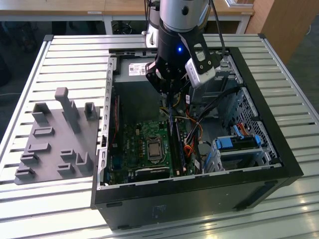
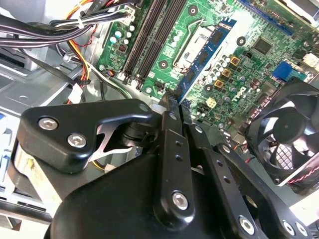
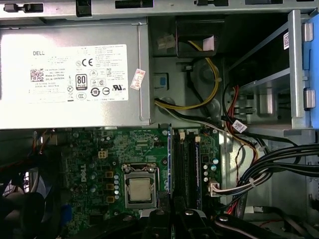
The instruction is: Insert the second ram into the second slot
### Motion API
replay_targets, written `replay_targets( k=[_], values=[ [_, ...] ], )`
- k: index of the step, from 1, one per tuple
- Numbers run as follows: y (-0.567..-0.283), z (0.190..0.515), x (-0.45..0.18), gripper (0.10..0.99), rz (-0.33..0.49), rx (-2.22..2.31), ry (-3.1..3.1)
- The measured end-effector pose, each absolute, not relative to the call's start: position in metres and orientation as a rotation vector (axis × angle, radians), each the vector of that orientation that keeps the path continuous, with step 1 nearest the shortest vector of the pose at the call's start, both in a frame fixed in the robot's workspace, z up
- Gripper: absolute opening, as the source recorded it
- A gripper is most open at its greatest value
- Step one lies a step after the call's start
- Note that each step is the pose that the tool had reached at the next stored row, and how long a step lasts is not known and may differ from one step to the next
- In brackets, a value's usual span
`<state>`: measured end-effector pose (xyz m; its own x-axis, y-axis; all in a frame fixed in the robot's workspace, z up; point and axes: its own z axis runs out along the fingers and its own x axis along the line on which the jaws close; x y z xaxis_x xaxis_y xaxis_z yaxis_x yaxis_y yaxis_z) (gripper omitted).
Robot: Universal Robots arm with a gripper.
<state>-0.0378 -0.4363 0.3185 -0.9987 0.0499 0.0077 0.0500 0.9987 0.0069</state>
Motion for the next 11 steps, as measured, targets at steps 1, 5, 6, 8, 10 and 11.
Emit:
replay_targets(
  k=[1,5,6,8,10,11],
  values=[
    [-0.4363,0.3182,-0.0378,0.137,-0.011,-0.078,-3.133],
    [-0.4363,0.3173,-0.0378,0.137,-0.011,-0.078,-3.133],
    [-0.4364,0.3171,-0.0378,0.137,-0.011,-0.078,-3.133],
    [-0.4364,0.3163,-0.0378,0.137,-0.011,-0.079,-3.133],
    [-0.4366,0.3155,-0.0378,0.137,-0.011,-0.078,-3.133],
    [-0.4367,0.3151,-0.0378,0.137,-0.011,-0.078,-3.133]
  ],
)
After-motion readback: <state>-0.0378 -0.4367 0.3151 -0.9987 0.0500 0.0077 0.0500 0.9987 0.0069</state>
